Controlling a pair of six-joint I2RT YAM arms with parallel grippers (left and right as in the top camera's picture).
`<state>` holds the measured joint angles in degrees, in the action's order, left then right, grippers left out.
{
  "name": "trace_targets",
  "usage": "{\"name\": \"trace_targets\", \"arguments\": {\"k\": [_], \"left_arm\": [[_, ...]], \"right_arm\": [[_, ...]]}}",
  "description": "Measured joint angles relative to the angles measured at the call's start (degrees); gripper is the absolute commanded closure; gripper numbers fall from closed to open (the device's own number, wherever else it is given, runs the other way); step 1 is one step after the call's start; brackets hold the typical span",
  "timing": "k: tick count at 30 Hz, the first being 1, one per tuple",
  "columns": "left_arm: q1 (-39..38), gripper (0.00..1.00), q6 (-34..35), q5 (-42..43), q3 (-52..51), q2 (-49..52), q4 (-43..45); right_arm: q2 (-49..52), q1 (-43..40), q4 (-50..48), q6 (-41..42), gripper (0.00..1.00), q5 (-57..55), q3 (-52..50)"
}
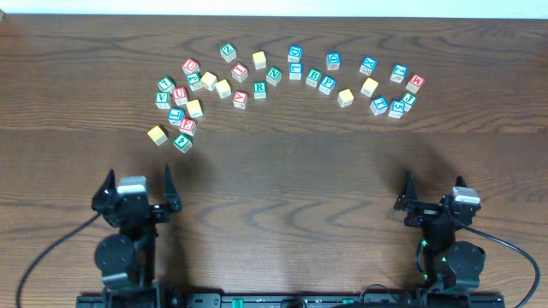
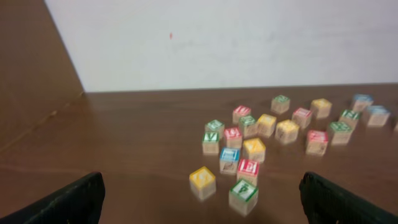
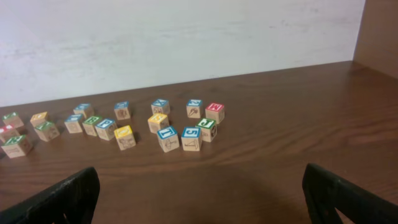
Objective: Spell out NEURIPS
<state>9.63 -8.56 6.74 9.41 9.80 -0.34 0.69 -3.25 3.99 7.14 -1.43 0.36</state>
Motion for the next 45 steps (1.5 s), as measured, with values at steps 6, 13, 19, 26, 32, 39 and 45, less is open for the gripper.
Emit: {"name": "trace_targets", "arguments": {"k": [6,13,19,26,32,39,45], "left_arm": [[0.00,0.02,2.91,3.39,13.84,15.32,-2.49],[-0.04,0.02,4.11,10.19,31.89,34.23,-13.05],[-2.75,0.02,4.15,12.63,49.07,47.87,-26.60],[-11.10,0.02,3.58,9.46,70.60,63.41,-41.94],[-18.03,0.02,2.23,5.86,91.36,82.29,-55.04],[-22.14,0.02,1.68,4.92,99.45,97.07,-56.59],[-22.58,0.02,1.64,6.05,99.45,101.42,-54.55]], "right_arm": [[0.00,0.00,0.00,0.00,0.01,-0.02,0.00],[0.00,0.00,0.00,0.00,0.01,0.00,0.00],[0.00,0.00,-0.04,0.00,0.01,0.00,0.00],[0.00,0.00,0.02,0.02,0.01,0.04,0.00],[0.00,-0.02,-0.04,0.00,0.01,0.13,0.00],[0.00,-0.02,-0.02,0.00,0.01,0.13,0.00],[0.00,0.00,-0.02,0.00,0.01,0.13,0.00]]}}
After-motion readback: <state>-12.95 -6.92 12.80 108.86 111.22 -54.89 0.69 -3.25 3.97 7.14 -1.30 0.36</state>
